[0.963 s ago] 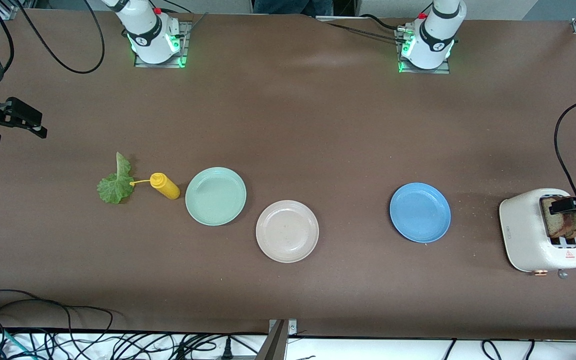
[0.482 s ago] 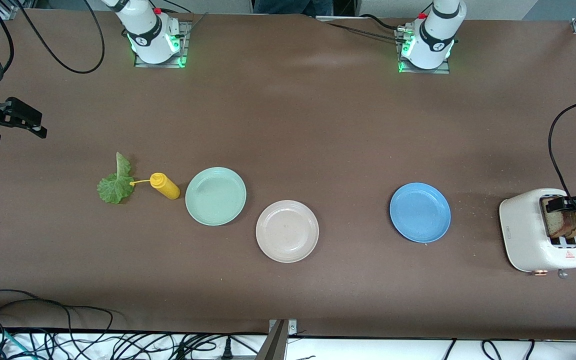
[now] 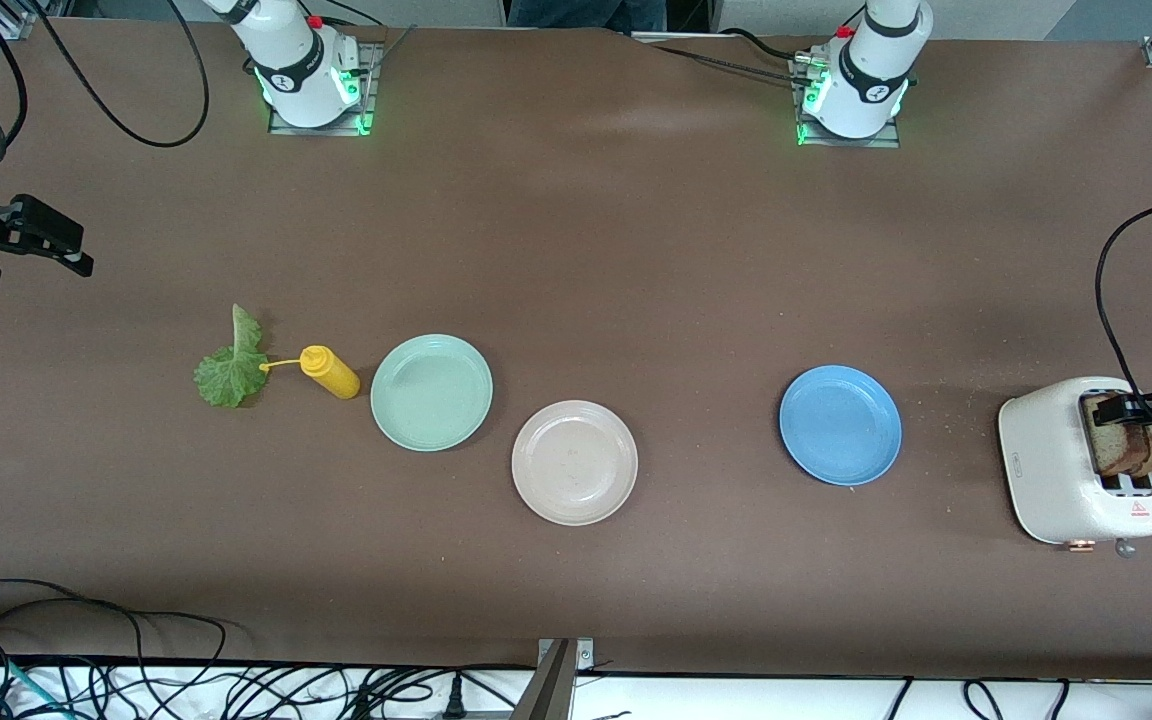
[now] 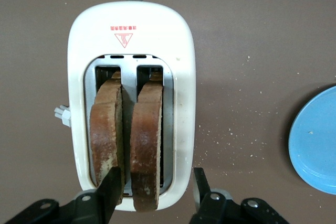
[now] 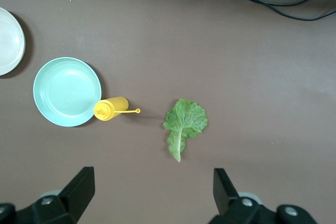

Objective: Make sandwich on beige plate with both arms
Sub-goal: 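Lower the left gripper onto a toast slice in the toaster, then lift the toast slice out and carry it to the beige plate, then lower the toast onto the beige plate and open the left gripper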

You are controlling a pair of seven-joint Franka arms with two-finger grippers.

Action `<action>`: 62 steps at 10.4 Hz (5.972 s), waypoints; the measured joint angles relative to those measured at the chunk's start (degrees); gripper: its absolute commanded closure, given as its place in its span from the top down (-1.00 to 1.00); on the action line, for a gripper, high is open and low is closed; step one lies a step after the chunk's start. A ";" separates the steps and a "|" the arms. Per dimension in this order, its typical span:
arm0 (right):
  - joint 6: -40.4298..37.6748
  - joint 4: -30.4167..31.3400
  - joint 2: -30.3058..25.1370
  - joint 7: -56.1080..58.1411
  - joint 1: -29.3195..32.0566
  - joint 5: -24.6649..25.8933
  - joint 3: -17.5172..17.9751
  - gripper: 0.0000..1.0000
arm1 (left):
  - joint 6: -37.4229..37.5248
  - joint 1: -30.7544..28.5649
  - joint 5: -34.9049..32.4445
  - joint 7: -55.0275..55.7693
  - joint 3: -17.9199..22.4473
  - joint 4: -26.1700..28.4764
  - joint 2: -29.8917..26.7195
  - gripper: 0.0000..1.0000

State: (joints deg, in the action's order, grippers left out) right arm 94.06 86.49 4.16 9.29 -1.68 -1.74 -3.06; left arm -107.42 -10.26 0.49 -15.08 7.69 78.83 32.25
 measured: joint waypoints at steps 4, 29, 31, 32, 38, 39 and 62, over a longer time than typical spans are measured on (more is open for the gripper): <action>0.00 0.00 0.00 0.00 0.00 0.00 0.01 1.00 | -0.40 0.02 0.00 -0.01 -0.19 -0.47 -0.01 0.26; 0.02 0.00 0.01 0.00 0.03 -0.04 -0.01 1.00 | 14.80 13.84 5.47 25.38 -1.71 -9.46 -4.37 -1.00; 0.02 -0.01 0.01 0.00 0.01 -0.05 0.05 1.00 | 14.35 19.43 12.39 38.00 -1.72 -9.42 -3.48 -1.00; 0.02 -0.02 0.01 0.00 -0.02 -0.05 0.10 1.00 | 12.57 21.94 15.44 42.65 -1.70 -9.38 -2.56 -1.00; 0.00 -0.08 0.01 0.00 0.03 -0.05 -0.16 1.00 | -12.66 35.39 33.62 56.12 -1.73 -8.59 8.37 -1.00; 0.01 -0.08 0.01 0.00 0.01 -0.06 -0.12 1.00 | -16.32 37.46 35.82 56.83 -1.72 -8.56 9.94 -1.00; 0.01 -0.10 0.00 0.00 0.00 -0.06 0.04 1.00 | -24.94 48.28 38.82 57.29 0.00 -8.22 19.63 1.00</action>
State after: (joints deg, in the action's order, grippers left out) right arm 94.07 86.39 4.16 9.29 -1.68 -1.80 -3.02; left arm -132.37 38.02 39.31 42.21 7.69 70.61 51.87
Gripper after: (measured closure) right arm 0.000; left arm 0.000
